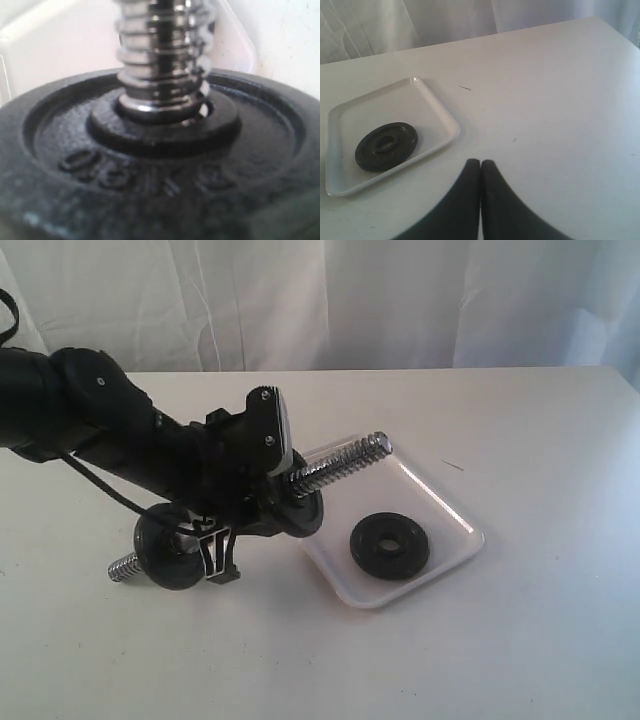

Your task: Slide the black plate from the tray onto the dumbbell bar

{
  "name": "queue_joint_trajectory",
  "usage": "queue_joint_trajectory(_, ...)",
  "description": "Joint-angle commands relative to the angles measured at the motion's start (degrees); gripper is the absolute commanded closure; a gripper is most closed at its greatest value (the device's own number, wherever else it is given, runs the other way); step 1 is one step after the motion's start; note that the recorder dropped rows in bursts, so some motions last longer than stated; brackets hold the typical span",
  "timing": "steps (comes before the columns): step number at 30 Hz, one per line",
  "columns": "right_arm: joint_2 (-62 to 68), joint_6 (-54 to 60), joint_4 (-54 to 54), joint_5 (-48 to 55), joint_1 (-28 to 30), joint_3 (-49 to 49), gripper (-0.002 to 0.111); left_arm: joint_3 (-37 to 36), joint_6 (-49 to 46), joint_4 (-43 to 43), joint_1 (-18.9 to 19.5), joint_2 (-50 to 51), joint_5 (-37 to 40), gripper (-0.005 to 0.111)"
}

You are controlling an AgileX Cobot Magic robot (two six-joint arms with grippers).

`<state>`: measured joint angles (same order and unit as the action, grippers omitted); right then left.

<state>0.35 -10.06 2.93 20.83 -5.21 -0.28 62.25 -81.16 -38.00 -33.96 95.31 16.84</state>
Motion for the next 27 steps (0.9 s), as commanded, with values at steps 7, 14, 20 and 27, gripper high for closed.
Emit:
queue_joint_trajectory(7, -0.35, -0.26, 0.07, -0.78, -0.08, 0.28, 0.108, 1.51, 6.88, -5.68, 0.04, -6.92, -3.37, 0.107)
queue_joint_trajectory(14, -0.35, -0.04, -1.87, -16.62, -0.08, 0.28, 0.108, 1.41, 12.17, -5.68, 0.17, -8.38, -5.00, 0.107)
queue_joint_trajectory(20, -0.35, -9.39, 0.31, -31.60, -0.08, 0.28, 0.108, 1.41, 15.18, -5.56, 1.20, -9.57, -6.33, 0.107)
queue_joint_trajectory(27, -0.35, -26.79, 0.31, -32.34, -0.08, 0.28, 0.108, 0.82, 16.74, -5.42, 5.24, -10.91, -3.47, 0.107)
